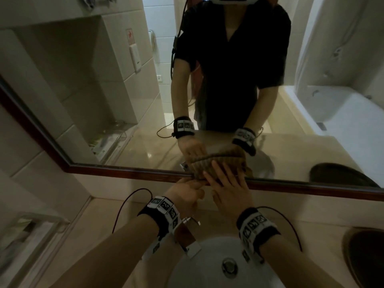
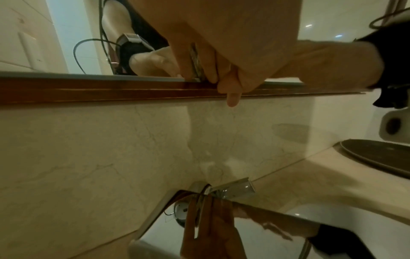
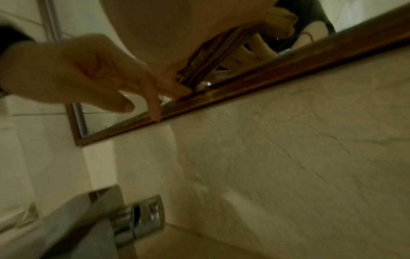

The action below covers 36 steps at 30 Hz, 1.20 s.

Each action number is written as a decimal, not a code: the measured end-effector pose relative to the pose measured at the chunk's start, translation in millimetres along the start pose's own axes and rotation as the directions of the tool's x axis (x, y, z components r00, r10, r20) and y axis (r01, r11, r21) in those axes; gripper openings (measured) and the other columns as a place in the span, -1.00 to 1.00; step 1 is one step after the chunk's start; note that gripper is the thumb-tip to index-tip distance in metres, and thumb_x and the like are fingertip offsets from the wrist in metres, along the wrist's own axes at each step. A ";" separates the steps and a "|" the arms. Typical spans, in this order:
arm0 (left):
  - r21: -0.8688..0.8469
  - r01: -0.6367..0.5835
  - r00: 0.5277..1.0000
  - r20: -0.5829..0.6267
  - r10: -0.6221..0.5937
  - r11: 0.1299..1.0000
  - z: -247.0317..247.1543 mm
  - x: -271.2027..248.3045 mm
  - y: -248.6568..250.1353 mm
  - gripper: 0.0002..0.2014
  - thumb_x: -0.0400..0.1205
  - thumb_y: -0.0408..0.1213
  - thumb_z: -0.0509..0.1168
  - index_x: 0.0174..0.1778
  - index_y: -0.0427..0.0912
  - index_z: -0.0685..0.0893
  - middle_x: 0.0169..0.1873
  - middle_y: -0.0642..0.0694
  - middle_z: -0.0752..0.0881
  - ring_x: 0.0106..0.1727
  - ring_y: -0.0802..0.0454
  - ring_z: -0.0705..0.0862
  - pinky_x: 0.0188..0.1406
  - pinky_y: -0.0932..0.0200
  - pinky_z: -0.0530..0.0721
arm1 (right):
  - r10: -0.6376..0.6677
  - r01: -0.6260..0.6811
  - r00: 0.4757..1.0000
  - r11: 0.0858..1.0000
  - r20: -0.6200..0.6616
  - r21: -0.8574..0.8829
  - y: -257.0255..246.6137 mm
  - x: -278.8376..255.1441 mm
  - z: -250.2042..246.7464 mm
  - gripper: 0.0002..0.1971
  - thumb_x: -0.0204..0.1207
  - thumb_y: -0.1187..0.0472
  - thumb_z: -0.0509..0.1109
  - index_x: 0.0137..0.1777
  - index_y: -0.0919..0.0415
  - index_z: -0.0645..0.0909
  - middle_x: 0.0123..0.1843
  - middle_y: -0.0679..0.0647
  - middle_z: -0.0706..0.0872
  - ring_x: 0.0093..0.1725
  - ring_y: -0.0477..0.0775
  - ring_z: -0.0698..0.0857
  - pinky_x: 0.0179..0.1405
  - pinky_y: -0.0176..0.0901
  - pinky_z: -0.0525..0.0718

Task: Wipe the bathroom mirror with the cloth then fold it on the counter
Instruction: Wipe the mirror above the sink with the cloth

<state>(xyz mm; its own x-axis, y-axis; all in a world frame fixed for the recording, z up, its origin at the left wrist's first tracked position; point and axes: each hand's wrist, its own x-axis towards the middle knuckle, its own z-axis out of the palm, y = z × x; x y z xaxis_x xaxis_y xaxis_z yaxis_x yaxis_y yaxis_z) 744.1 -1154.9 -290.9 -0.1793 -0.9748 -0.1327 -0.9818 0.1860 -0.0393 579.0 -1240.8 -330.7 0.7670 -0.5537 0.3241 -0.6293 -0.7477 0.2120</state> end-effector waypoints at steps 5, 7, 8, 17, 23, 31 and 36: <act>-0.109 0.125 0.992 0.040 -0.121 0.986 -11.9 -3.9 -9.8 -0.70 0.64 -0.26 0.16 0.26 -0.09 0.66 0.63 0.10 0.28 0.58 0.00 0.34 0.49 0.16 0.33 | 0.014 0.013 0.943 0.997 -0.332 0.079 4.3 67.6 -102.2 -0.39 0.60 -0.09 0.04 0.67 -0.15 0.08 0.72 0.15 0.00 0.67 0.25 0.03 0.59 0.35 -0.07; -0.143 0.147 0.989 0.055 -0.140 0.979 -19.3 -2.7 -2.7 -0.71 0.66 -0.27 0.15 0.22 -0.17 0.68 0.57 0.05 0.40 0.47 -0.03 0.47 0.37 0.15 0.47 | 0.094 -0.033 0.868 0.991 -0.488 0.132 11.4 105.7 -157.2 -0.44 0.64 -0.07 0.04 0.65 -0.15 0.18 0.71 0.19 0.09 0.68 0.27 0.06 0.60 0.31 -0.11; -0.126 0.149 0.989 0.044 -0.144 0.981 -21.3 -1.5 1.0 -0.71 0.67 -0.26 0.14 0.20 -0.20 0.68 0.54 0.01 0.45 0.42 -0.06 0.52 0.30 0.10 0.53 | 0.137 -0.063 0.825 0.986 -0.548 0.151 13.9 120.2 -180.0 -0.47 0.66 -0.05 0.04 0.64 -0.14 0.22 0.70 0.20 0.14 0.68 0.29 0.09 0.60 0.30 -0.11; -0.082 0.117 0.992 -0.044 -0.120 0.990 -5.3 -4.0 -2.5 -0.79 0.55 -0.27 0.22 0.01 -0.20 0.68 0.13 -0.11 0.67 0.04 -0.19 0.71 -0.04 -0.01 0.70 | -0.007 0.022 0.956 0.999 -0.294 0.049 -20.1 74.2 -88.2 -0.37 0.64 -0.09 0.07 0.70 -0.07 0.02 0.73 0.15 -0.14 0.69 0.29 -0.05 0.60 0.40 -0.16; 0.023 0.065 0.998 -0.002 -0.065 0.998 21.5 -24.2 -19.4 -0.70 0.59 -0.16 0.24 0.22 -0.11 0.65 0.62 -0.12 0.30 0.62 -0.13 0.27 0.64 -0.07 0.12 | -0.009 0.004 0.995 0.998 0.101 0.055 -31.1 7.0 14.5 -0.39 0.50 -0.12 0.04 0.59 -0.07 0.32 0.72 0.00 0.02 0.61 0.13 0.21 0.48 0.29 0.16; -0.091 0.262 0.962 -0.053 -0.267 0.961 13.8 -39.1 -43.4 -0.66 0.67 -0.23 0.13 0.32 -0.13 0.65 0.64 -0.02 0.27 0.63 0.00 0.25 0.54 0.08 0.32 | 0.089 -0.039 0.912 0.991 -0.401 0.130 -19.0 102.7 -145.0 -0.45 0.68 -0.13 -0.09 0.67 -0.12 0.11 0.72 0.15 0.02 0.68 0.24 0.00 0.58 0.29 -0.16; -0.111 0.342 0.940 0.045 -0.339 0.933 11.2 -32.3 -40.5 -0.54 0.62 -0.23 0.18 0.46 -0.18 0.51 0.58 -0.14 0.35 0.50 -0.13 0.45 0.38 -0.08 0.53 | 0.182 -0.143 0.817 0.983 -0.547 0.114 -4.6 152.0 -221.0 -0.46 0.69 -0.08 -0.03 0.67 -0.09 0.15 0.70 0.21 0.10 0.68 0.31 0.05 0.61 0.34 -0.07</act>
<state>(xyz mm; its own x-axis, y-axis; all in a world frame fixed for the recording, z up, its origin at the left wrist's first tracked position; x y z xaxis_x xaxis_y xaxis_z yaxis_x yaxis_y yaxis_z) 790.3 -1129.6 -296.1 0.1667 -0.9736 -0.1562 -0.9845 -0.1730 0.0277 670.8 -1240.5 -78.6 0.4436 -0.3879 0.8079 -0.7139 -0.6979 0.0569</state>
